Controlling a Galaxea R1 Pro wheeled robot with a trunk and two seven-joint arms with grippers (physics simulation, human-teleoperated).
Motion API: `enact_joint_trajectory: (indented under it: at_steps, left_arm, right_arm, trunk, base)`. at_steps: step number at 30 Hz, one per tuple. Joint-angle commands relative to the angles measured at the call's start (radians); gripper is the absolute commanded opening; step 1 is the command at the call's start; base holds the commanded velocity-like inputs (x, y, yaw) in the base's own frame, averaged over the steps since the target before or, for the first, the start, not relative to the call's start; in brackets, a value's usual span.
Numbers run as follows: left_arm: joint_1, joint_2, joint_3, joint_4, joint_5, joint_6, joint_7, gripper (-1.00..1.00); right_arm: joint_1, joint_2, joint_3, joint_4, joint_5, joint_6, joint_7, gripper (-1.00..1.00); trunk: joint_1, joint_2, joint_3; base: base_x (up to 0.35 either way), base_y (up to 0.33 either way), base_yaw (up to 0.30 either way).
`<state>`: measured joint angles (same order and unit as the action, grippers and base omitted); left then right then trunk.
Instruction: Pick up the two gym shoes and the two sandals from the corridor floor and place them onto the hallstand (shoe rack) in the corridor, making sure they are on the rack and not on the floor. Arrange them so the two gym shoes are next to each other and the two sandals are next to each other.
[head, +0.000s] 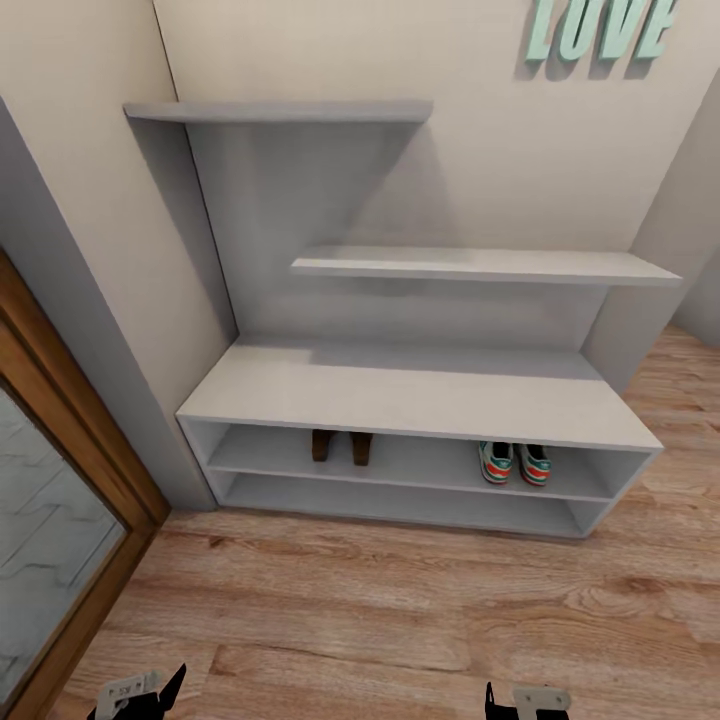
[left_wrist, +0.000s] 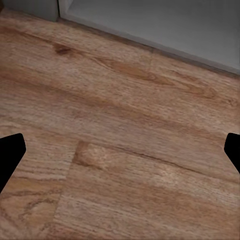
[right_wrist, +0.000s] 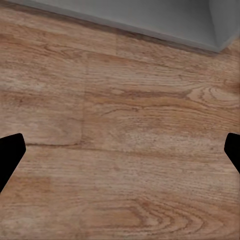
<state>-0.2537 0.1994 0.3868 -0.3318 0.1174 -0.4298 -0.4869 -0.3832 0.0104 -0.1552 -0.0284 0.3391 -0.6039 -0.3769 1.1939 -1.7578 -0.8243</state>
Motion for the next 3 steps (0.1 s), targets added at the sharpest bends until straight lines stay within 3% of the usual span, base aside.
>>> enact_joint_trajectory:
  at_steps: [1,3]
  left_arm:
    - [-0.001,0.000,0.003,0.002,0.010,0.002,-0.010,1.00]
    - [0.000,0.000,0.003,0.002,0.010,0.002,-0.010,1.00]
  right_arm:
    - [-0.001,0.000,-0.007,0.001,0.011,-0.002,-0.005,1.00]
    - [-0.001,0.000,-0.007,0.001,0.011,-0.002,-0.005,1.00]
  trunk:
    - [0.000,0.000,-0.001]
    - [0.000,0.000,-0.001]
  base:
    - [0.000,0.000,0.000]
    - [0.000,0.000,0.000]
